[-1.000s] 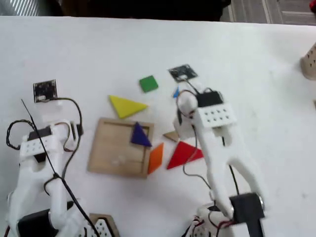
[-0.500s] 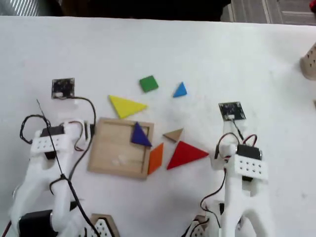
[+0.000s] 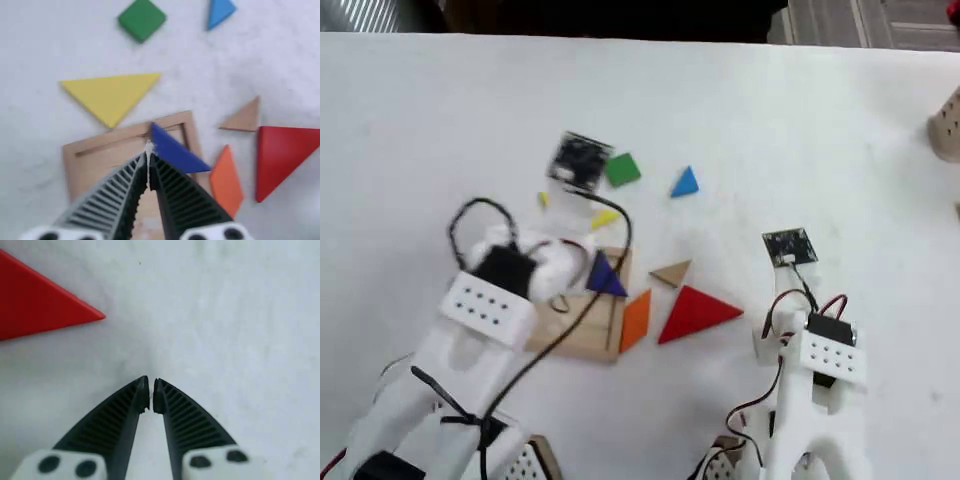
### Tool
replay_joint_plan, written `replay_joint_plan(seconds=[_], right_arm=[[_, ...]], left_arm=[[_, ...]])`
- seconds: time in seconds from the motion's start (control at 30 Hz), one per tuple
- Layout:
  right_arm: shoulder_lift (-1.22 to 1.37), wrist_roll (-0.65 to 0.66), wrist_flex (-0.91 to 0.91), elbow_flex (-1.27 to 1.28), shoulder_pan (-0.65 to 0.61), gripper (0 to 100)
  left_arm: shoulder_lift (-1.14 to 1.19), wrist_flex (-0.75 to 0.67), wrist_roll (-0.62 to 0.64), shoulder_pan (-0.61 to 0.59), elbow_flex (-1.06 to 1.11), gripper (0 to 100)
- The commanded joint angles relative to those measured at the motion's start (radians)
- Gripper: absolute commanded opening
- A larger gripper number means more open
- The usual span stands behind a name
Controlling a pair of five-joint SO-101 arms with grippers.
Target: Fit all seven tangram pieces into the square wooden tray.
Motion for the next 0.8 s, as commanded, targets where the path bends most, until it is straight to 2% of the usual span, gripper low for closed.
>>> replay_joint_plan(seconds=[0.0,0.07,0.33,0.43,0.77], right_arm=[[-0.019,0.017,-0.013,-0.003,-0.019,1.7],[-0.019,0.018,-0.013,-0.003,-0.021,1.7],[-0.019,0.018,-0.013,-0.003,-0.025,1.7],[-0.019,0.018,-0.022,-0.003,-0.025,1.7],[-0.019,0.018,-0.025,-0.003,-0.025,1.7]], left_arm=[[0.079,-0.135,0.218,0.157,-0.032,2],[0.176,-0.212,0.262,0.174,-0.035,2],[0.447,-0.325,0.175,0.114,-0.066,2],[0.486,-0.322,0.118,0.119,-0.066,2],[0.461,-0.224,0.112,0.111,0.034,2]])
